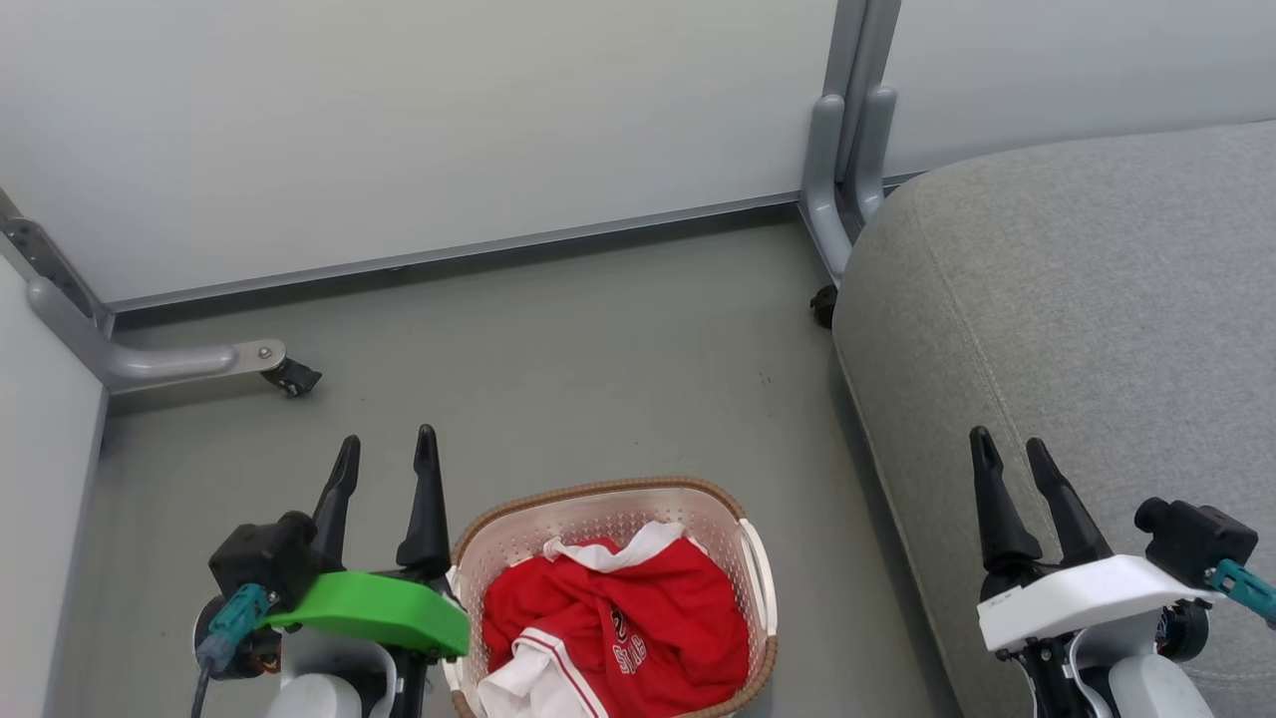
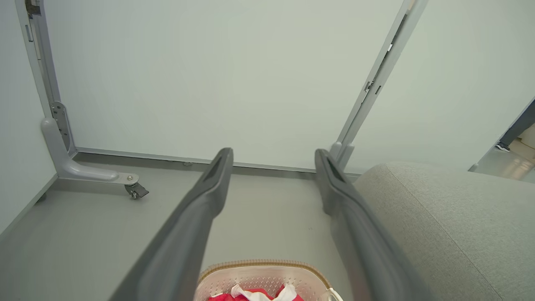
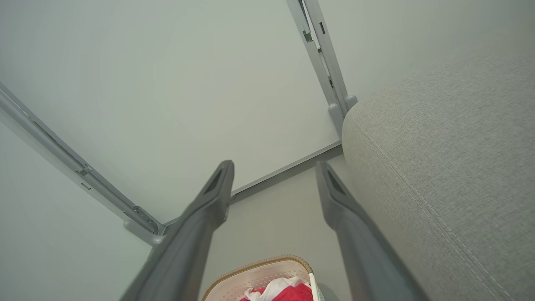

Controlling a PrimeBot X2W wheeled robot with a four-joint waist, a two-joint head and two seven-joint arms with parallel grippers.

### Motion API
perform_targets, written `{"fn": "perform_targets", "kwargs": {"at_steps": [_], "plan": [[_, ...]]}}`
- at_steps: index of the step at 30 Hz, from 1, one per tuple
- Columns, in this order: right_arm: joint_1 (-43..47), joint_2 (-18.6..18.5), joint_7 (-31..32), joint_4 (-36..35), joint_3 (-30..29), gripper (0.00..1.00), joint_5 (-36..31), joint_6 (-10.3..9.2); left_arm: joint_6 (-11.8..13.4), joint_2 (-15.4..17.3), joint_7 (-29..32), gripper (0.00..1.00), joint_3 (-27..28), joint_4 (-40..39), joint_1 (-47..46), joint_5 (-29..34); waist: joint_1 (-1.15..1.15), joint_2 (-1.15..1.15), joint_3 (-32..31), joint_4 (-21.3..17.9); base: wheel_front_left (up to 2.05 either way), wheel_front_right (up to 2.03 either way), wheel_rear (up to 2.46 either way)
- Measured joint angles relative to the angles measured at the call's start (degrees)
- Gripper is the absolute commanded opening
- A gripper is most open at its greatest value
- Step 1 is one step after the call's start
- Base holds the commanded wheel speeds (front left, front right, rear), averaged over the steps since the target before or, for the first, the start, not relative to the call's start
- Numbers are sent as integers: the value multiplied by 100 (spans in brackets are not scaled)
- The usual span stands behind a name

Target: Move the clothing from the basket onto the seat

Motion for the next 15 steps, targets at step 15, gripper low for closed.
{"fn": "perform_targets", "kwargs": {"at_steps": [15], "plan": [[-1,-11,-196,-37,30,100,-781,0,65,33,-197,100,-233,-22,-8,847,0,0,-8,50,0,0,0]]}}
